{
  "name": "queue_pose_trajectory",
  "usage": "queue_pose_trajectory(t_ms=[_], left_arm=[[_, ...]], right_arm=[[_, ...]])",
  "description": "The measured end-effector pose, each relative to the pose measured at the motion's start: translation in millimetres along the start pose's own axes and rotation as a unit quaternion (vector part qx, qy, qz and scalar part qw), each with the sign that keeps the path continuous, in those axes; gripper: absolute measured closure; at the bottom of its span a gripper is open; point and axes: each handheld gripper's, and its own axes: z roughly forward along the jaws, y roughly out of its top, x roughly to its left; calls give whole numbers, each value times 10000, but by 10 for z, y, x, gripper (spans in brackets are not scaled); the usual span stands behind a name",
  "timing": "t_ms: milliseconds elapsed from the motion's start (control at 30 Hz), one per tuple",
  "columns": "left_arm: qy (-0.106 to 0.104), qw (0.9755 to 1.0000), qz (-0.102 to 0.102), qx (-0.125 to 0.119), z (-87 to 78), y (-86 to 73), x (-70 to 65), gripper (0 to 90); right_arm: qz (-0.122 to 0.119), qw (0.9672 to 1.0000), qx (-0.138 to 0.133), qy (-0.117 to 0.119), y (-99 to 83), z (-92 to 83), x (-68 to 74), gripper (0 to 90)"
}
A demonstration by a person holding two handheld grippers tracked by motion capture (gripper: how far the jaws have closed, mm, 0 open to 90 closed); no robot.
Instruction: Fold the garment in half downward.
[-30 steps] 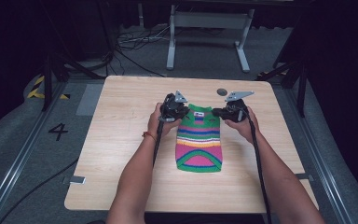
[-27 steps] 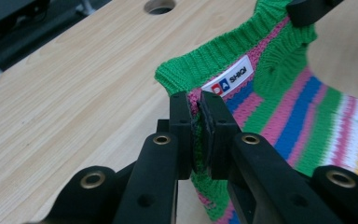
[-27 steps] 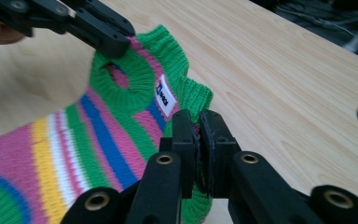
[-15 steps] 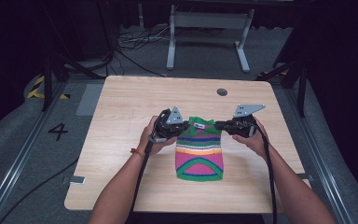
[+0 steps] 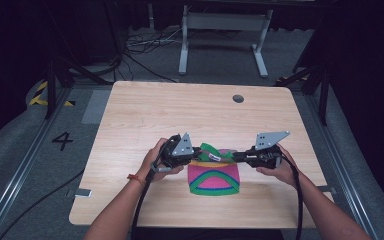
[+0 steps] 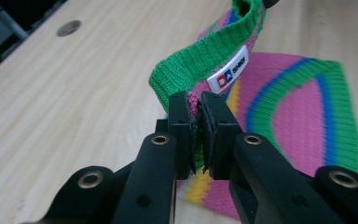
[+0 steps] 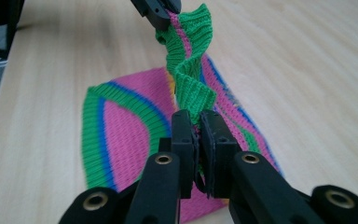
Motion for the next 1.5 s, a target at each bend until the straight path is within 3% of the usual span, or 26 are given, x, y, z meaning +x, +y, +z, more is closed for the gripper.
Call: queue_pose_trajectory(t_ms=[100, 300, 333, 400, 467, 600, 800, 833, 967, 1100, 1267, 1333, 1500], left_arm=[[-89, 10000, 6, -30, -50, -39, -151, 827], [-199, 9994, 173, 202, -108, -102, -330, 821], [-256, 9993, 187, 211, -115, -134, -369, 821], [-571, 9982, 149, 108, -121, -216, -440, 816], [-713, 9973, 93, 130, -104, -272, -497, 820], [-824, 9962, 30, 296, -60, -337, -577, 793], [-759, 9955, -113, 551, -1, -386, -619, 760], [-664, 9960, -33, 603, 35, -395, -622, 756], [-576, 9960, -55, 680, 99, -415, -564, 763], [-644, 9957, -441, 495, 149, -469, -460, 763], [-439, 9968, -405, 540, 203, -433, -430, 762], [-385, 9967, -411, 577, 226, -415, -406, 761], [-388, 9962, -448, 632, 213, -401, -402, 737]], right_arm=[[16, 10000, 71, 55, -31, 2, 127, 849], [-107, 9994, 251, 223, -104, 15, 313, 849], [-107, 9992, 294, 245, -127, 23, 342, 848], [-141, 9987, 396, 281, -192, 50, 399, 847], [-179, 9981, 543, 217, -241, 67, 440, 846], [-106, 9977, 632, 205, -319, 74, 459, 835], [-59, 9971, 705, 262, -391, 115, 513, 760], [-78, 9966, 769, 272, -420, 147, 547, 718], [-108, 9967, 772, 218, -469, 183, 544, 709], [53, 9974, 703, 138, -506, 187, 466, 702], [-58, 9976, 688, -33, -518, 199, 423, 698], [-65, 9975, 679, -156, -518, 212, 409, 664], [10, 9972, 725, -164, -502, 198, 421, 560]])
